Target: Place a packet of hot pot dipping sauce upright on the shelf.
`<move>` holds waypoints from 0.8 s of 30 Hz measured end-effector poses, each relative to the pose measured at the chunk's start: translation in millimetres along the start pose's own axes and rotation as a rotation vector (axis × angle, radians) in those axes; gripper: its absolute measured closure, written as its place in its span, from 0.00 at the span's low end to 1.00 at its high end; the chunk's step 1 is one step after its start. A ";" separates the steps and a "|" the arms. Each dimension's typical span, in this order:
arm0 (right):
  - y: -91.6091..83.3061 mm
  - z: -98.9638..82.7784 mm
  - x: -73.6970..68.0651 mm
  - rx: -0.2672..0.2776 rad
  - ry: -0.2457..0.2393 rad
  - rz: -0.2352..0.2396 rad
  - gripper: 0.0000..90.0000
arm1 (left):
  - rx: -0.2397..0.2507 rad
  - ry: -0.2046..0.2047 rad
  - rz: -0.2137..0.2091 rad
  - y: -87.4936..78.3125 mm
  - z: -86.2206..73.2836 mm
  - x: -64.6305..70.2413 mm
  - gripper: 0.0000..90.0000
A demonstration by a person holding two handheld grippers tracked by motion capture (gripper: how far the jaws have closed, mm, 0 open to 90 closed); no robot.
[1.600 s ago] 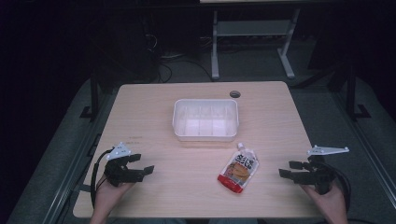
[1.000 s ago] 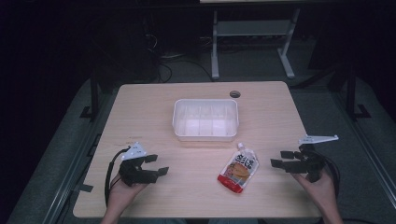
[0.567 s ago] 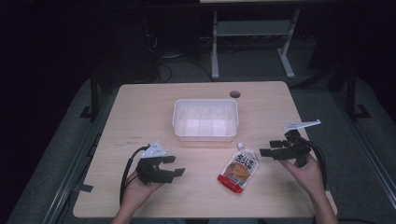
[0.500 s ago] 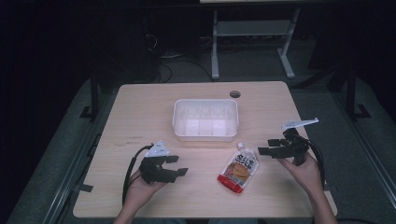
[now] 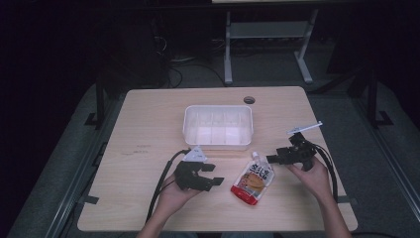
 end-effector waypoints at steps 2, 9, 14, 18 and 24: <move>5.0 -1.3 0.8 -0.020 0.005 -0.001 0.37 | -0.015 0.009 -0.009 8.9 3.0 5.8 0.49; 16.6 -5.1 0.9 -0.061 -0.008 0.008 0.47 | -0.063 0.022 -0.053 42.6 7.4 19.5 0.60; 20.0 -7.0 3.4 -0.077 0.001 0.017 0.54 | -0.100 0.068 -0.063 61.3 16.3 40.2 0.68; 21.6 -8.6 3.7 -0.086 0.003 0.027 0.59 | -0.144 0.102 -0.049 69.5 15.5 44.7 0.72; 22.2 -13.2 5.8 -0.097 -0.005 0.023 0.64 | -0.159 0.096 -0.039 73.5 12.7 46.7 0.72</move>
Point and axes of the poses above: each handheld gripper's, and its own axes: y roughly forward along the jaws, z roughly out of its top, x roughly to its right, the point moved 4 cm from there along y, roughly forward along the jaws, and after that the axes turned 11 degrees about z, right-handed, at the moved point
